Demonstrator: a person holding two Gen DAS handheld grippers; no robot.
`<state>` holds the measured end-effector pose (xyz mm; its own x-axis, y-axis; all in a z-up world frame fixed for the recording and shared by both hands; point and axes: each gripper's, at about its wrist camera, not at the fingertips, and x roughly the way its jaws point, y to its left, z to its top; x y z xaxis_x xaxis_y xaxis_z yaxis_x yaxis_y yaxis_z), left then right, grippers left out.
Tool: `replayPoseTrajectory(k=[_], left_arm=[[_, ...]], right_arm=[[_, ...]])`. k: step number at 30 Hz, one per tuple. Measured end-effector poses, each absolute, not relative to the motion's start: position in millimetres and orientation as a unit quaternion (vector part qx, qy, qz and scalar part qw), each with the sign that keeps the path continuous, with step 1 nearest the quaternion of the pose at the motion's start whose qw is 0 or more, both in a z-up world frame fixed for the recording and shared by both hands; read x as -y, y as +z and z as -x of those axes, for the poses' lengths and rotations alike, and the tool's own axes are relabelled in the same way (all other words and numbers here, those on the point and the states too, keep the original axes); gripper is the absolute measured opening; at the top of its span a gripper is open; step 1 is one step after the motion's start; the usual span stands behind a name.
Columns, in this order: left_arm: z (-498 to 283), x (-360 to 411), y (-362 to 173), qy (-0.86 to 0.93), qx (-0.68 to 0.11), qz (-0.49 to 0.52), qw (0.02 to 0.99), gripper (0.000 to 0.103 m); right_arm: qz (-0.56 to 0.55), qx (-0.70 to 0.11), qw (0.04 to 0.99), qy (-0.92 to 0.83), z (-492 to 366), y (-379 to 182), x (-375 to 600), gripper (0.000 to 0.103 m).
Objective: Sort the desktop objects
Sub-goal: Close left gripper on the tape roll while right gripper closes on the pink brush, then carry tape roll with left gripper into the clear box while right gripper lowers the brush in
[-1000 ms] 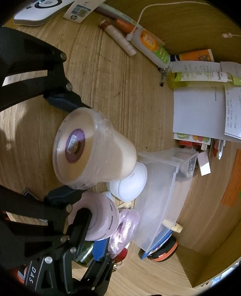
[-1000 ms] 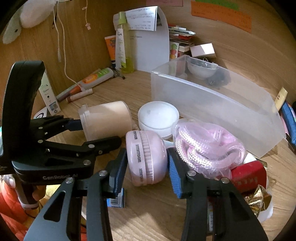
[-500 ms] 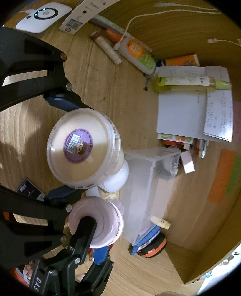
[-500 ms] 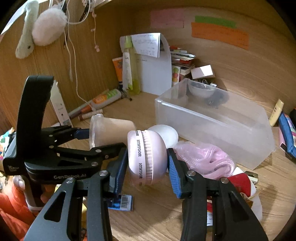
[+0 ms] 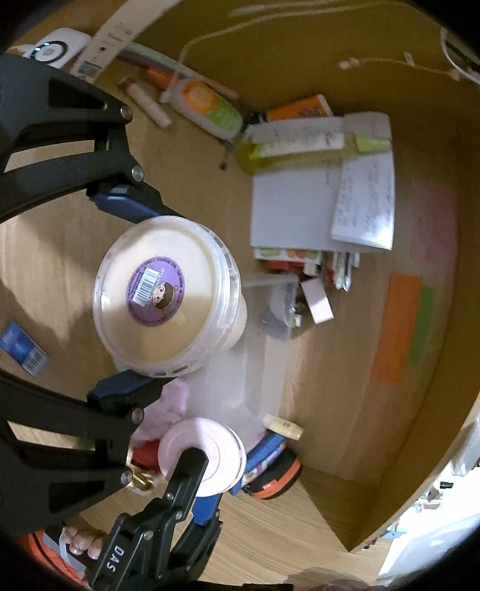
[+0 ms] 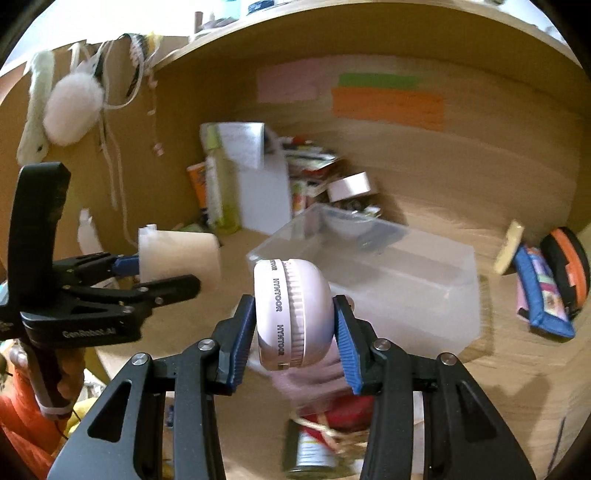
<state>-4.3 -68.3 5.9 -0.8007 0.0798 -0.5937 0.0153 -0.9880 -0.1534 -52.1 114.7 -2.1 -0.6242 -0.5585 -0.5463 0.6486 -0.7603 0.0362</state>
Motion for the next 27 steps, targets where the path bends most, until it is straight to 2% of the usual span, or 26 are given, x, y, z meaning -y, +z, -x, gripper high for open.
replayPoseTrajectory(k=[12, 27], left_arm=[[56, 44, 36, 0.950, 0.079, 0.297, 0.048, 0.068], [121, 38, 19, 0.940, 0.061, 0.334, 0.043, 0.068]], right_arm=[[-0.262, -0.076, 0.291, -0.917, 98, 14, -155, 0.038], [-0.285, -0.083, 0.278, -0.914, 167, 4, -157, 0.038]])
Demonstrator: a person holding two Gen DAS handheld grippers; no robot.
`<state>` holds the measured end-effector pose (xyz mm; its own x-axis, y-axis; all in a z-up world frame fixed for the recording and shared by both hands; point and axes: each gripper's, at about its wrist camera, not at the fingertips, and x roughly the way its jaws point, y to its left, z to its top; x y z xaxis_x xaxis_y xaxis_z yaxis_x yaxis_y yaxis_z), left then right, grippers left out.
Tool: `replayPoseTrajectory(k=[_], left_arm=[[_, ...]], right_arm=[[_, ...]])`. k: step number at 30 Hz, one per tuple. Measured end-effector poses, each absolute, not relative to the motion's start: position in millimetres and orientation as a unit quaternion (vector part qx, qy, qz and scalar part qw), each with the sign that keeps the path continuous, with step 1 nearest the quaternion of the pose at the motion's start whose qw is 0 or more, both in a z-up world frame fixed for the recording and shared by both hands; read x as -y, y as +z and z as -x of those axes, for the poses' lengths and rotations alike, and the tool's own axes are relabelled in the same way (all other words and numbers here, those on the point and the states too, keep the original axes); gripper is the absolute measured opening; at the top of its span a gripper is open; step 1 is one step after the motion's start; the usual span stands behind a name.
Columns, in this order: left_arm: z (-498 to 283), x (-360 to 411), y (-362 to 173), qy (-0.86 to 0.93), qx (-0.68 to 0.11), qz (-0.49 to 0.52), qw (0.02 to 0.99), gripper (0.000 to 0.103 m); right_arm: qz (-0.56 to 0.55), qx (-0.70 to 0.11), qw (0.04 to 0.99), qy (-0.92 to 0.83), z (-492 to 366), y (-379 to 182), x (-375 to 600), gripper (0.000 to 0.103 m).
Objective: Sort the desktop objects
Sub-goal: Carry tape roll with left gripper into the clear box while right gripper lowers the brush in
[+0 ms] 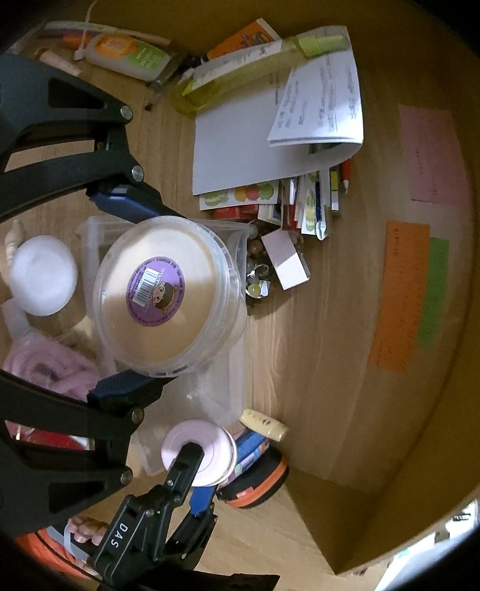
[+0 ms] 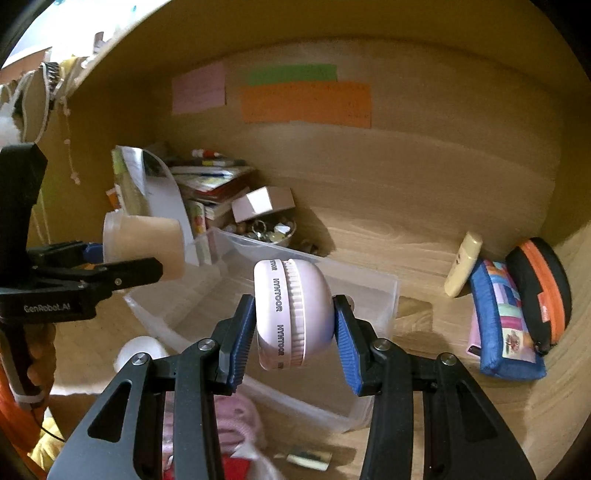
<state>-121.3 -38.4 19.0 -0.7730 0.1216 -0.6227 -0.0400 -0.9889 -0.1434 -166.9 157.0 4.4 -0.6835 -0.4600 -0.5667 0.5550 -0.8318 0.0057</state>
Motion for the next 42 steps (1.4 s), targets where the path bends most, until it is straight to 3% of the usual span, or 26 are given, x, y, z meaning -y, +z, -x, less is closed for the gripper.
replayPoseTrajectory(k=[26, 42], left_arm=[[174, 6, -40, 0.910, -0.017, 0.413, 0.042, 0.068], [174, 5, -42, 0.909, -0.027, 0.414, 0.051, 0.070]], right_arm=[[-0.357, -0.108, 0.264, -0.889, 206, -42, -144, 0.038], [-0.380, -0.106, 0.268, -0.879, 207, -52, -142, 0.039]])
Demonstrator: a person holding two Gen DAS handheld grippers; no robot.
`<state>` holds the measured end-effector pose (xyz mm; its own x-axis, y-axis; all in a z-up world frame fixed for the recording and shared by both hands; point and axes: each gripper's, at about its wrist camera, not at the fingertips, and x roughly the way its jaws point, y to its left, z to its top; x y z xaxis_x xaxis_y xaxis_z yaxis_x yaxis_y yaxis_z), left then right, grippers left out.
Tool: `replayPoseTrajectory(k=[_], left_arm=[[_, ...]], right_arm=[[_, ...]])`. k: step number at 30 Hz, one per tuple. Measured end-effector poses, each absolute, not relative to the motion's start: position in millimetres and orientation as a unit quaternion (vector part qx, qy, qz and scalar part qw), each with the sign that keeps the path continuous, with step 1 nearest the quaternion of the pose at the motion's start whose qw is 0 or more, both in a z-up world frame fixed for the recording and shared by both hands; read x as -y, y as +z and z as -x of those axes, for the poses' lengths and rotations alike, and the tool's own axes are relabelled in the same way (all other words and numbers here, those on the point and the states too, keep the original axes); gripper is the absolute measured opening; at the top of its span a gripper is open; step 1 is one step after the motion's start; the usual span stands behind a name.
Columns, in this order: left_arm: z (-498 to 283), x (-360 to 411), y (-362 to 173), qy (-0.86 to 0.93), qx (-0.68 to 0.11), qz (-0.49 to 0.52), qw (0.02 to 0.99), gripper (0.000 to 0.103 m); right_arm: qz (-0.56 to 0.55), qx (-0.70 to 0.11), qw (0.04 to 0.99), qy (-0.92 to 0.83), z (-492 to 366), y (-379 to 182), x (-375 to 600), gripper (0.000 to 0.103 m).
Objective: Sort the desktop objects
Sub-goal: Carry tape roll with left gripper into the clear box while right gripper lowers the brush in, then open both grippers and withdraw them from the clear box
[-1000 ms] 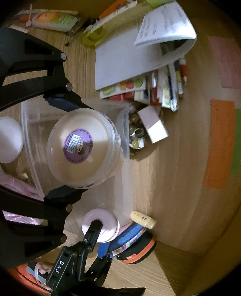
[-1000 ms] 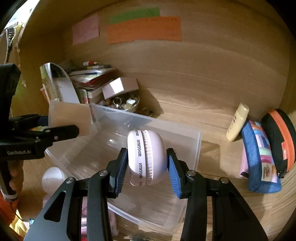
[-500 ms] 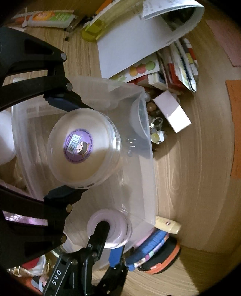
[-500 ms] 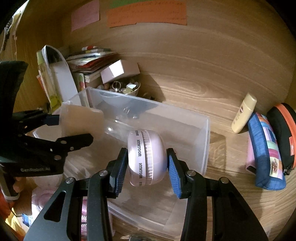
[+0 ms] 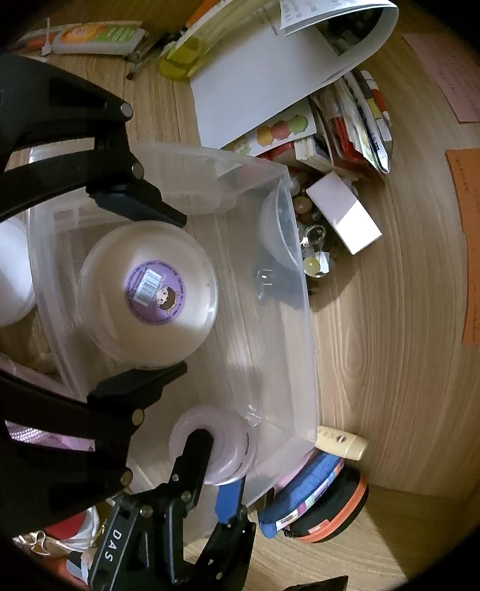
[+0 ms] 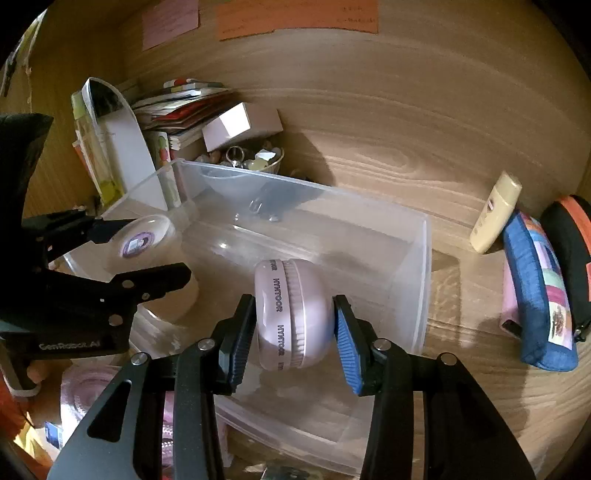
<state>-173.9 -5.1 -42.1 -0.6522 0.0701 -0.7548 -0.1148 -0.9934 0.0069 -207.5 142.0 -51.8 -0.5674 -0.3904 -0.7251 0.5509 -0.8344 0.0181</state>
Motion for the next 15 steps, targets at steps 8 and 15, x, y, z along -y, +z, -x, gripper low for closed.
replayPoseTrajectory(k=[8, 15], left_arm=[[173, 5, -42, 0.912, -0.032, 0.406, 0.050, 0.074], [166, 13, -29, 0.927, -0.020, 0.372, 0.031, 0.083]], right_arm=[[-0.369, -0.117, 0.267, -0.883, 203, -49, -140, 0.042], [-0.343, -0.118, 0.263, -0.894, 198, -41, -142, 0.062]])
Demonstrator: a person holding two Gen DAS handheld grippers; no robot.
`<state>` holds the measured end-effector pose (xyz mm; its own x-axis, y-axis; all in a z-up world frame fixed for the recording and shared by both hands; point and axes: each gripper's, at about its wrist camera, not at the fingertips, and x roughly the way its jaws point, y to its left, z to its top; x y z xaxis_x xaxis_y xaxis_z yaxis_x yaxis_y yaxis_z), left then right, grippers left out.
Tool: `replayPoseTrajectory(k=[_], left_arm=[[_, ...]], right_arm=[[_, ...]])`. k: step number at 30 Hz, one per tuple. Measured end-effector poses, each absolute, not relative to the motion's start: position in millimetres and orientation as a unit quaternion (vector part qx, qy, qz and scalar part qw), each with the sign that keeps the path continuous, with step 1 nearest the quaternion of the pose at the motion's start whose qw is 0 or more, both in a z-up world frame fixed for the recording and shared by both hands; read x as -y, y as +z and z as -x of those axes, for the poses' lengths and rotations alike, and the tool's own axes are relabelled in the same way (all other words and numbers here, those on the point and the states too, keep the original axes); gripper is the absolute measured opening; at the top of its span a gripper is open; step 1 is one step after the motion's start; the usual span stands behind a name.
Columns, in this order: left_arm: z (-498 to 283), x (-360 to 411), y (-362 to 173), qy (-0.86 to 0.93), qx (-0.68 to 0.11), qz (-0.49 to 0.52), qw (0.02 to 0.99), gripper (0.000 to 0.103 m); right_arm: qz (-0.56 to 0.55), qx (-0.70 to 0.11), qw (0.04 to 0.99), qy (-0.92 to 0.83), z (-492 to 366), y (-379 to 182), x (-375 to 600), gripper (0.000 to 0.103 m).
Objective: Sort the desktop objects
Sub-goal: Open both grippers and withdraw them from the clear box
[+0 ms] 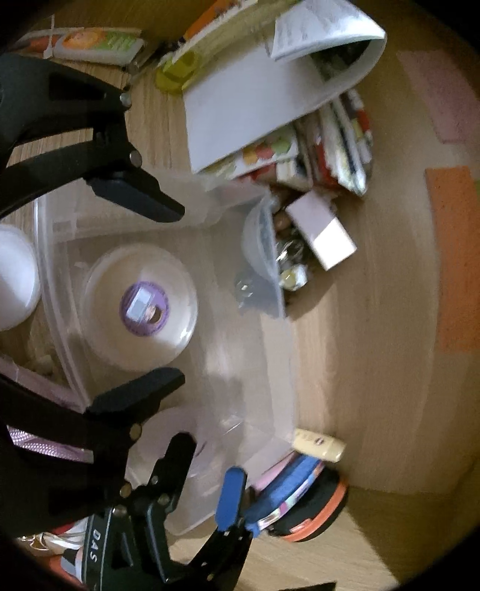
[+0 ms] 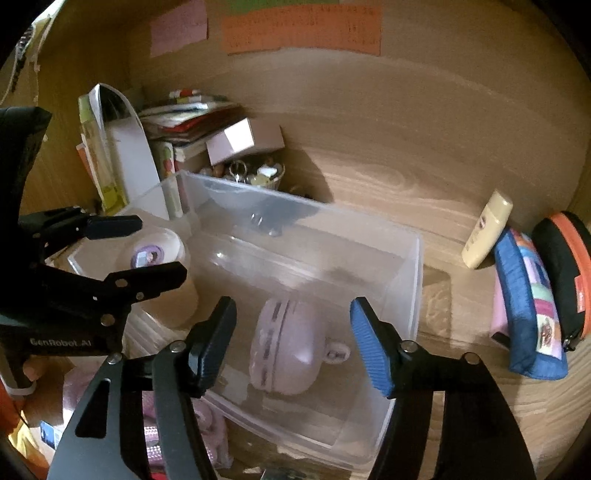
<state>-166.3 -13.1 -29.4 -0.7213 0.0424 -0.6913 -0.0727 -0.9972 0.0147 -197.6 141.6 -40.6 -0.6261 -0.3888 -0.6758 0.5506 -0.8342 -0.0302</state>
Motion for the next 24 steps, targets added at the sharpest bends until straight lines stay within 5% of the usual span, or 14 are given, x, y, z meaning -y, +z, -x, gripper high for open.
replayPoseTrajectory(k=[4, 24], left_arm=[[162, 20, -20, 0.933, -0.005, 0.359, 0.026, 0.085], [67, 18, 29, 0.955, -0.020, 0.294, 0.016, 0.096]], right_arm=[[-0.326, -0.112, 0.249, -0.905, 193, -30, -146, 0.080], [-0.271, -0.094, 0.210, -0.935, 106, 19, -181, 0.090]])
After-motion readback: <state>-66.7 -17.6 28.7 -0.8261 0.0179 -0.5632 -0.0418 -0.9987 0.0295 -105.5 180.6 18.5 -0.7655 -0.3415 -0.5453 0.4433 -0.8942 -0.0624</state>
